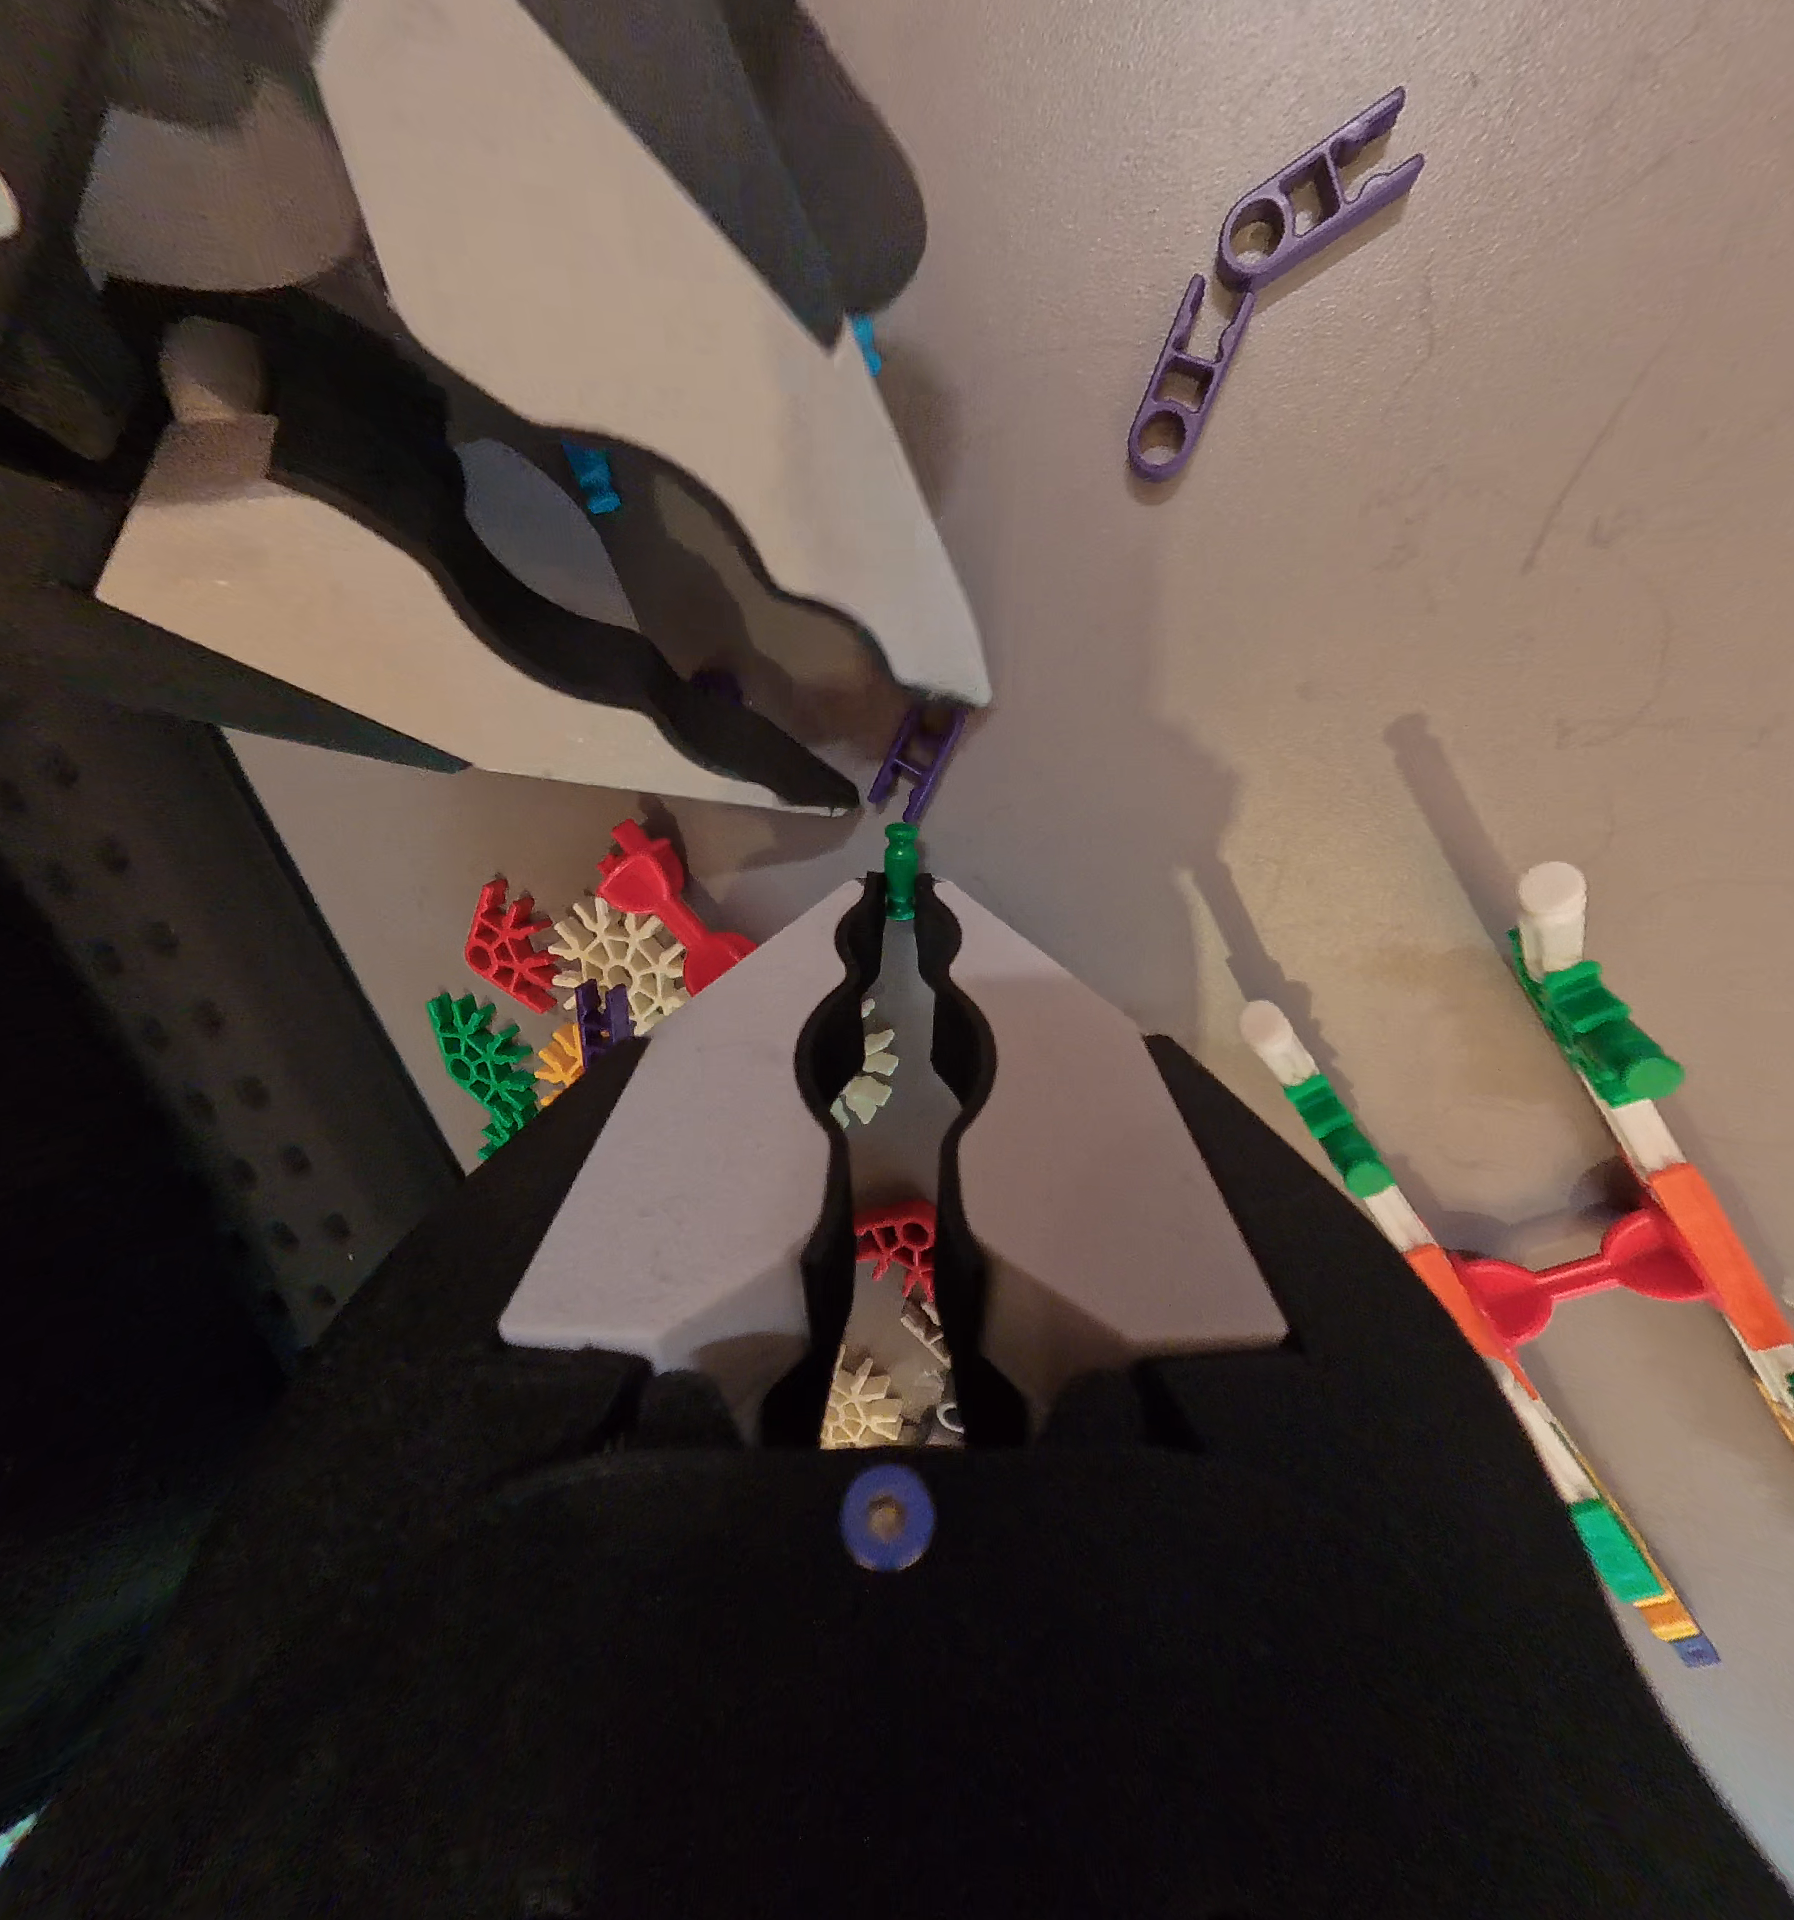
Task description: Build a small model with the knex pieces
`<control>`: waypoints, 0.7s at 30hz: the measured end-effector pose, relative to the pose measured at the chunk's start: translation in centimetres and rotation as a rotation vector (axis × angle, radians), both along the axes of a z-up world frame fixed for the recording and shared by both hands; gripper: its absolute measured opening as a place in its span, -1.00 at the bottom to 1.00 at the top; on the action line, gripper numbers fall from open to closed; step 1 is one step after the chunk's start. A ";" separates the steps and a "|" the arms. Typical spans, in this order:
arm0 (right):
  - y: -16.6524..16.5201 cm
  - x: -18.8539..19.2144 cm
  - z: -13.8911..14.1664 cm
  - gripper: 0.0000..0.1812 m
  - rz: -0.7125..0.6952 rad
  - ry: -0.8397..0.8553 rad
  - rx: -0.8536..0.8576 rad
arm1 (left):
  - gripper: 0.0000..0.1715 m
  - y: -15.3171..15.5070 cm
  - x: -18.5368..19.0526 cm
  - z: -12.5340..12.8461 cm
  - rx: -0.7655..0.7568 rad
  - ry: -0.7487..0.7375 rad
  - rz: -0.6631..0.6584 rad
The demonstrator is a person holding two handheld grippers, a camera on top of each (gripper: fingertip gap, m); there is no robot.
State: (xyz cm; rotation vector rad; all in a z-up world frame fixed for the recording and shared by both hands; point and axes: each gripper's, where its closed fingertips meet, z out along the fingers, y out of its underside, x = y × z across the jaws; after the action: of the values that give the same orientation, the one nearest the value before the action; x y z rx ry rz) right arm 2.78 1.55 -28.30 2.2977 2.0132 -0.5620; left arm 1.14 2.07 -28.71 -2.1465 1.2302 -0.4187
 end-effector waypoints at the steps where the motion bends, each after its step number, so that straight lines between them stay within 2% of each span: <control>1: 0.0 0.0 0.0 -0.96 0.000 0.002 -0.002 | -0.84 0.1 0.0 0.0 0.000 -0.004 0.005; 4: 0.1 0.3 -0.1 -0.96 0.002 0.001 -0.001 | -0.91 0.2 0.1 0.0 0.010 -0.008 0.035; 21: 0.5 1.0 -0.5 -0.96 0.198 -0.073 0.129 | -0.91 -0.1 0.8 0.0 0.019 -0.019 0.042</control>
State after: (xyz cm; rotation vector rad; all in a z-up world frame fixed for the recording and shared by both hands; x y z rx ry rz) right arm 3.80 2.01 -28.76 2.1140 2.2672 -0.3406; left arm 1.92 2.00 -28.74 -2.1433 1.1713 -0.4066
